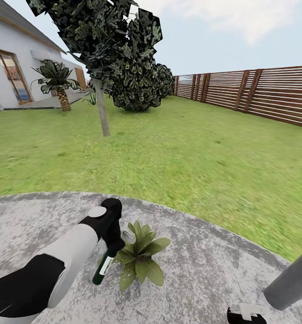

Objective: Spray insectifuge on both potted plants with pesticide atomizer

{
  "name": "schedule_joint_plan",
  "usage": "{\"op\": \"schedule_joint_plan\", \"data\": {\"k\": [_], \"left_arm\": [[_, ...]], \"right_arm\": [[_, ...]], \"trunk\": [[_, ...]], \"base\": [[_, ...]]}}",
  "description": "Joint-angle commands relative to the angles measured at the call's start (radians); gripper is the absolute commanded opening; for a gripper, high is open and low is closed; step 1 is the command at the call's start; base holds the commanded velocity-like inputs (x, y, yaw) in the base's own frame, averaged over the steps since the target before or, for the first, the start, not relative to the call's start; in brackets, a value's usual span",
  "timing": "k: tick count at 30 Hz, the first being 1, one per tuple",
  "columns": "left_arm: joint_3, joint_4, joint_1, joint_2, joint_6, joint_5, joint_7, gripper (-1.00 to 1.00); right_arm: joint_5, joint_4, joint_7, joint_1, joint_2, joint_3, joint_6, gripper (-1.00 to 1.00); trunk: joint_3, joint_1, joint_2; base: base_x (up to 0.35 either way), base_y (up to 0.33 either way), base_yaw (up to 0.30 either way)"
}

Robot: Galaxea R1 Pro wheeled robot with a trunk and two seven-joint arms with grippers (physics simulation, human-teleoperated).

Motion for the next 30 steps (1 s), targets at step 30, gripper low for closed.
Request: {"op": "schedule_joint_plan", "data": {"k": [30], "left_arm": [[-0.002,-0.002,0.028,0.094,0.001,-0.014,-0.010,-1.00]], "right_arm": [[0.011,0.000,-0.006,-0.001,-0.001,-0.007,-0.004,1.00]], "trunk": [[-0.001,0.000,0.000]], "base": [[0.000,0.000,-0.026]]}}
